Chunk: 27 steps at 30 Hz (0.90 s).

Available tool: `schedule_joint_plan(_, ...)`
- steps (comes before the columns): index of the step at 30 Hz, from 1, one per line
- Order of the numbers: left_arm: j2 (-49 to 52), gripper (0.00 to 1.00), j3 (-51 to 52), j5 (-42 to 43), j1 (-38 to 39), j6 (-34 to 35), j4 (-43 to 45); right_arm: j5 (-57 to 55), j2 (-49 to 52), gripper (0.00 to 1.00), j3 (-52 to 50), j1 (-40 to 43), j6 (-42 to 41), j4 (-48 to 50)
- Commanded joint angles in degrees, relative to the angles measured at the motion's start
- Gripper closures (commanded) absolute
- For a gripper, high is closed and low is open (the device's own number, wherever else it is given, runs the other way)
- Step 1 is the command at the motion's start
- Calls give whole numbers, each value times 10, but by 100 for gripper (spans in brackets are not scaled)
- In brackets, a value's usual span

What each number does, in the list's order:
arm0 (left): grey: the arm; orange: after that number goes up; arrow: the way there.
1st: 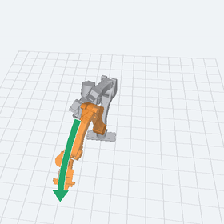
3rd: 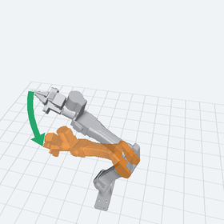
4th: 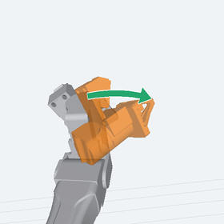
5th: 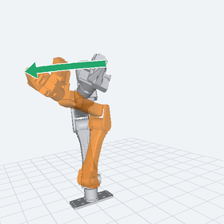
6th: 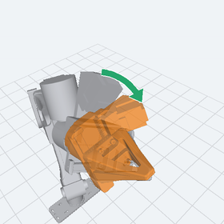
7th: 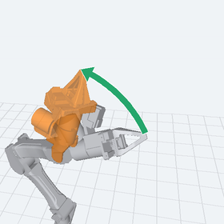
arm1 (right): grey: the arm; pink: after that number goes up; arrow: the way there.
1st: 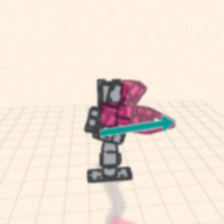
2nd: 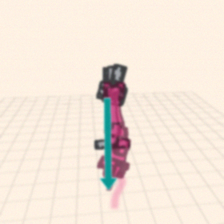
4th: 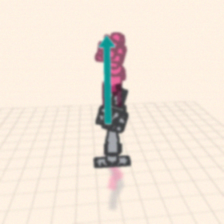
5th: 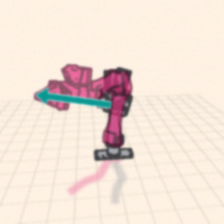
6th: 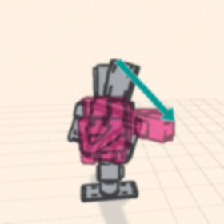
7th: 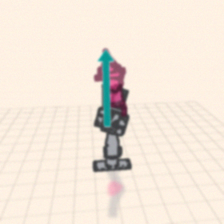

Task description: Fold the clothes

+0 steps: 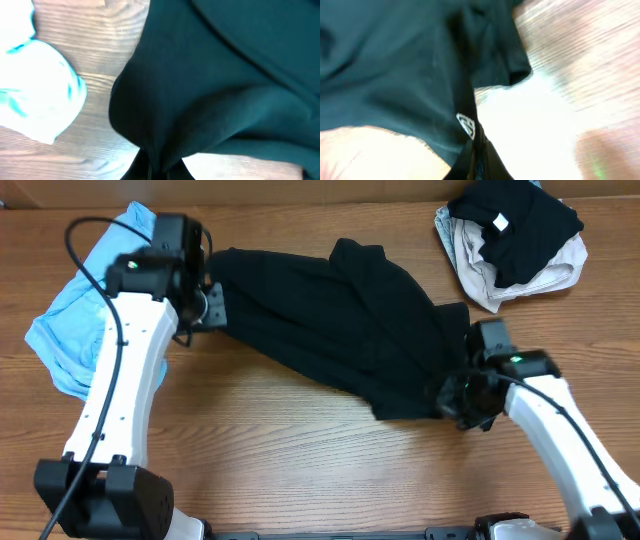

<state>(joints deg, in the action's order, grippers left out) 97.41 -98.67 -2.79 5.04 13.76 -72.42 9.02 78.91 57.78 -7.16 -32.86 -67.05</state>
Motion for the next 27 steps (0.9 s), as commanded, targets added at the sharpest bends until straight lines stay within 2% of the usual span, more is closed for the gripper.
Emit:
schedule_joint_plan(1, -4, 96, -78, -15, -2, -20, -41, 1, -34, 96, 96, -1, 32, -74)
schedule_joint_plan(8, -4, 96, -130, -12, -2, -19, -141, 1, -74, 96, 222, -1, 41, -205)
schedule_joint_plan(16, -4, 96, -115, -13, -2, -14, -244, 2, -120, 96, 213, -1, 9, -281)
schedule_joint_plan(20, -17, 96, -47, -6, -1, 0, -244, 13, -141, 96, 179, -1, -12, -300)
schedule_joint_plan(27, -112, 96, 185, -18, 0, 64, -176, 39, -180, 96, 101, -1, -32, -295)
